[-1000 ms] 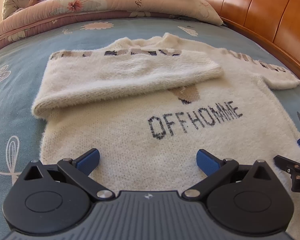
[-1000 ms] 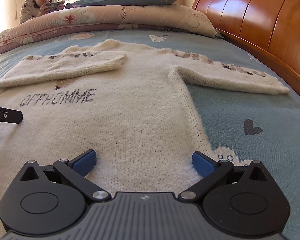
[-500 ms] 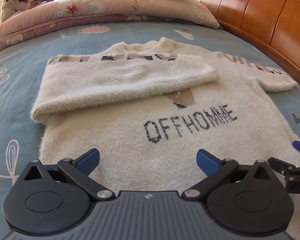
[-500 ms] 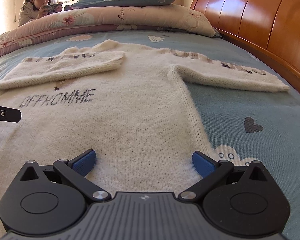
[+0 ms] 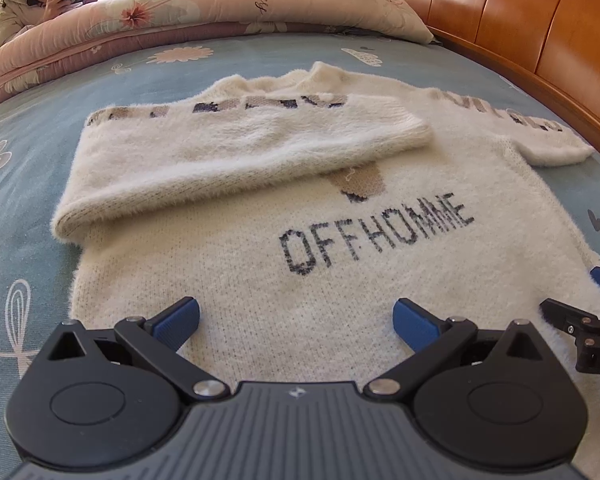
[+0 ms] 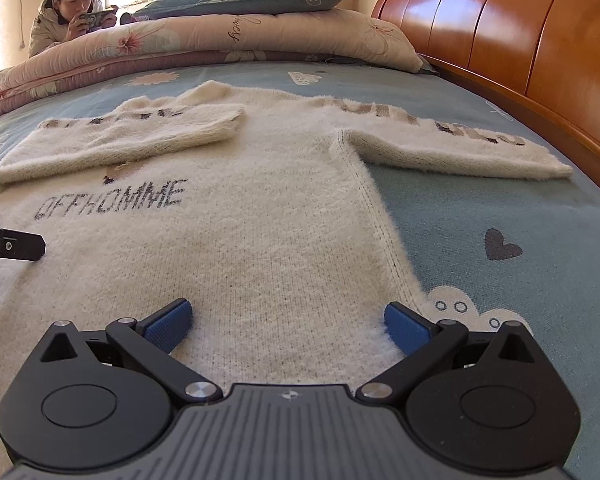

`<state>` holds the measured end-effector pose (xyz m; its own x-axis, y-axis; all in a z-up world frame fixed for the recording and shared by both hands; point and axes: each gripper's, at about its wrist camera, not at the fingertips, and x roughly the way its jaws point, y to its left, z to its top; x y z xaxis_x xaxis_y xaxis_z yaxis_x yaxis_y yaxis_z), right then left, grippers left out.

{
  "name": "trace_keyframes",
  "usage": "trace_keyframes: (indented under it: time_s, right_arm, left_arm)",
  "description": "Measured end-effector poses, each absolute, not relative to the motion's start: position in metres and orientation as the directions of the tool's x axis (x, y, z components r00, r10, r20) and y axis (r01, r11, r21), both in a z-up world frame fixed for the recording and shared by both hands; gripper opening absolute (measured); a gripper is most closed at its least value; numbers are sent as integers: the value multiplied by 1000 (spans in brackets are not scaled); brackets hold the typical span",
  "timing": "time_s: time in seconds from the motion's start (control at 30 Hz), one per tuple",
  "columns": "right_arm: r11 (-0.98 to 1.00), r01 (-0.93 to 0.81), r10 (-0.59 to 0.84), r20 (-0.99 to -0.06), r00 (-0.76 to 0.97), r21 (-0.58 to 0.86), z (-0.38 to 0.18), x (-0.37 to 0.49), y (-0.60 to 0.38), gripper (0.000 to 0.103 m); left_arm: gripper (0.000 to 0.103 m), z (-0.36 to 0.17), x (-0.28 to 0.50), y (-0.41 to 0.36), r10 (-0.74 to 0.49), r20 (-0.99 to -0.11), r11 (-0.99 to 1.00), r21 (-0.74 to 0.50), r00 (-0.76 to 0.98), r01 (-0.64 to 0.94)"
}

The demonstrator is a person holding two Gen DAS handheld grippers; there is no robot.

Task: Fold clothes

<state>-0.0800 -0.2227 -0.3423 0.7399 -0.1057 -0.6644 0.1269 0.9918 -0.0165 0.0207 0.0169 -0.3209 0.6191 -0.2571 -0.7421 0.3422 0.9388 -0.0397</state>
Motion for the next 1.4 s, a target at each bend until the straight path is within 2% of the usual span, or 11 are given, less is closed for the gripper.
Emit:
trace_keyframes:
  time_s: [0.33, 0.43, 0.6, 0.67, 0.83, 1.0, 1.13, 1.4]
  right_arm:
    - [995, 86, -103, -633, 767, -58, -328, -97, -208, 103]
    - [994, 7, -70, -611, 789, -105, -321, -107, -189, 103]
    - [981, -125, -2, -650, 760, -149, -331, -112, -155, 103]
    - [986, -107, -4, -648, 762, -132, -336, -116, -154, 103]
    - [997, -79, 68, -657, 751, 13, -340, -125, -178, 103]
    - [998, -59, 54, -666, 744, 16, -330, -130, -174, 103]
    - [993, -90, 122, -633, 765, 82, -317, -115, -161, 103]
    - [995, -99, 81, -673, 735, 11, -335, -78, -118, 103]
  left_arm:
    - [102, -317, 21, 20, -255, -737, 942, -44, 626, 333]
    - [102, -314, 23, 25, -253, -730, 947, -53, 635, 317]
    - [102, -313, 24, 29, -247, -729, 952, -60, 638, 300]
    - [102, -312, 24, 29, -247, -729, 951, -57, 639, 303]
    - [102, -309, 22, 30, -247, -722, 951, -50, 646, 306]
    - [102, -297, 21, 39, -238, -699, 956, -46, 675, 289]
    - [102, -286, 19, 49, -197, -665, 964, 1, 720, 265]
    - [102, -284, 28, 68, -171, -668, 977, -21, 724, 211]
